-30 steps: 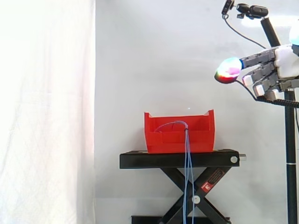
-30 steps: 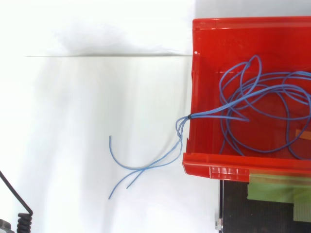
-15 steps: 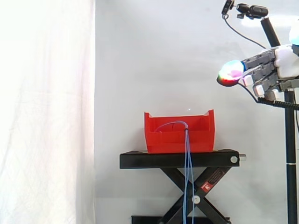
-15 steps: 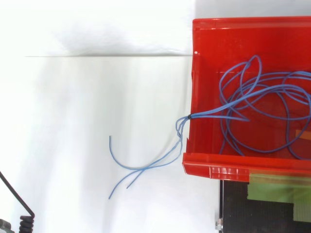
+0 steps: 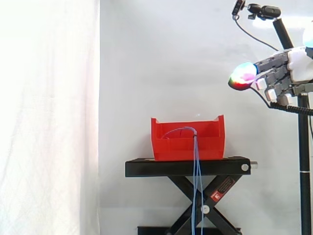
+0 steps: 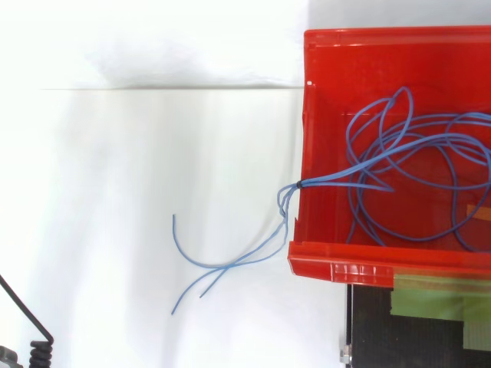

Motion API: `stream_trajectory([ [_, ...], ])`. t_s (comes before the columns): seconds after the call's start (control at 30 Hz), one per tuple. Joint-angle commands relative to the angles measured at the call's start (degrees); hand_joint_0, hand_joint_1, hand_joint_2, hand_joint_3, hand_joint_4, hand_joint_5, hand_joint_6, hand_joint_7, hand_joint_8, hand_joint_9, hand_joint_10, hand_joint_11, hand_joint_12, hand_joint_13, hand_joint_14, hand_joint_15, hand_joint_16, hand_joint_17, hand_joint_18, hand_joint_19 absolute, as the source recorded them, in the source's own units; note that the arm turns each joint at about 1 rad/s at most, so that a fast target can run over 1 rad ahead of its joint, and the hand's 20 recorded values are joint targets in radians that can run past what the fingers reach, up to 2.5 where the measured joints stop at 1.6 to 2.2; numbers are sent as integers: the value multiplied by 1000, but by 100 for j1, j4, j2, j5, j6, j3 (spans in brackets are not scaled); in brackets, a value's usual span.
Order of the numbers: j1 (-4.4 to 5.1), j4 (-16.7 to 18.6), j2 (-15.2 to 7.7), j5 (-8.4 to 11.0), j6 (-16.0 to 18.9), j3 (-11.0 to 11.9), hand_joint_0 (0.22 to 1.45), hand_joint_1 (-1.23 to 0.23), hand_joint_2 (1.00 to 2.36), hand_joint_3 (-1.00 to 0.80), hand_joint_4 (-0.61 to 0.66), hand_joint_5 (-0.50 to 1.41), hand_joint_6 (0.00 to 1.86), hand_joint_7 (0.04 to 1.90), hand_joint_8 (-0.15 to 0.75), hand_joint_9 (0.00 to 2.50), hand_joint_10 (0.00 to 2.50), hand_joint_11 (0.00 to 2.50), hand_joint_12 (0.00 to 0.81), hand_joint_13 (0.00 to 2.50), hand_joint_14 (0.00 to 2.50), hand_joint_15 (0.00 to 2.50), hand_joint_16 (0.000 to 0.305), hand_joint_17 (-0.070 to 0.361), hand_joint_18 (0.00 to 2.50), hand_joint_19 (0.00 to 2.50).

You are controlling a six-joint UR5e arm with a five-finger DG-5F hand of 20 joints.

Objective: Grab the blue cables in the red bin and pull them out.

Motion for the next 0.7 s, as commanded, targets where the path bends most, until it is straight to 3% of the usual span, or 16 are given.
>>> stream_trajectory([
  [0.0,0,0,0,0,0,0,665,-846,1000,-1000,160,467,9,250,259,662,14,355,363,683,17,411,58,130,700,690],
  [0.37,0,26,0,70,-167,0,668,-847,1000,-1000,166,473,9,256,259,671,15,362,363,685,16,410,58,130,704,689],
  [0.47,26,70,0,246,-475,0,668,-849,1000,-1000,168,474,9,258,259,672,13,355,362,685,16,413,58,130,704,690],
  [0.5,53,149,0,378,-774,0,668,-849,1000,-1000,168,477,9,259,258,673,14,363,363,686,16,409,58,130,704,690],
  [0.53,53,149,0,378,-774,0,668,-848,1000,-1000,170,479,10,267,256,673,14,360,363,686,16,409,58,130,703,689],
  [0.6,105,413,-9,598,-1292,0,667,-849,1000,-1000,169,483,10,270,258,670,15,354,364,685,17,410,58,130,704,689],
  [0.67,132,554,-9,677,-1485,0,668,-849,1000,-1000,172,489,10,281,258,673,13,359,363,685,16,411,58,129,703,699],
])
